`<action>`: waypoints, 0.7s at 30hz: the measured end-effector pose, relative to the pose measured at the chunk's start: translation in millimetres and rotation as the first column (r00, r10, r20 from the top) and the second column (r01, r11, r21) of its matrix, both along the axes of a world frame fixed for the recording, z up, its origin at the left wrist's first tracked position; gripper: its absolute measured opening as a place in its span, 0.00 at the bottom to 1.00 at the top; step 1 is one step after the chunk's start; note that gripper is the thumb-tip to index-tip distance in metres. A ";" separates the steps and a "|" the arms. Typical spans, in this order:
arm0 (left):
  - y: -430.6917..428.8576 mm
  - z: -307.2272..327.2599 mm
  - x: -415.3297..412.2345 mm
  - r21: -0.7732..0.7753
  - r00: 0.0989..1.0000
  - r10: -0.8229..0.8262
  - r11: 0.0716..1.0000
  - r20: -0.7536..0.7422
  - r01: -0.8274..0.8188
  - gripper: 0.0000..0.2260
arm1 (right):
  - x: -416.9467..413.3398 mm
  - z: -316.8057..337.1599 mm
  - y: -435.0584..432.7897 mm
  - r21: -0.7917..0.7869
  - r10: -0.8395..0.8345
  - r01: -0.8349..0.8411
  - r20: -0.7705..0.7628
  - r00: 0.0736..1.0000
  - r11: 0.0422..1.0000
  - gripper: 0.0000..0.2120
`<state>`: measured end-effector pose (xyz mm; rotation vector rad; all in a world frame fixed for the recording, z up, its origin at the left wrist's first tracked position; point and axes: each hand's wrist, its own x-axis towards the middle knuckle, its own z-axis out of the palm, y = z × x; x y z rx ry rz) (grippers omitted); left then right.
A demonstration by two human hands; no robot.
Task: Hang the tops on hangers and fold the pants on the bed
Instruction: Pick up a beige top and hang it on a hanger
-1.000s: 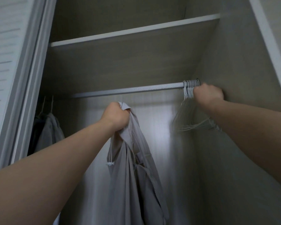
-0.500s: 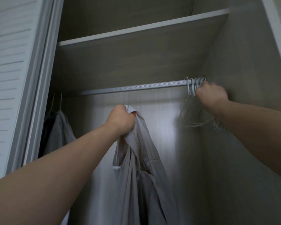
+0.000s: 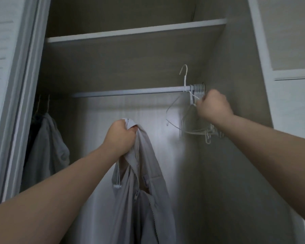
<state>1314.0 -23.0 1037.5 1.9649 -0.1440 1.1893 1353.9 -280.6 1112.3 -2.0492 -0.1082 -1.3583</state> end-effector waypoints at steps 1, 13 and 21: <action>-2.3 -7.0 -2.4 -0.013 1.000 -0.002 1.000 0.003 0.002 0.11 | -5.9 -9.0 -1.1 0.044 0.095 -0.096 0.015 0.995 0.994 0.10; -66.6 -66.9 -119.7 -0.031 0.995 0.033 0.999 -0.095 -0.036 0.11 | -158.4 -155.3 -72.4 0.369 0.698 -0.705 0.177 0.694 0.606 0.08; -134.2 -132.0 -198.6 -0.111 0.991 0.110 0.987 -0.070 -0.117 0.05 | -287.8 -263.2 -203.6 0.517 0.799 -0.774 0.254 0.545 0.364 0.10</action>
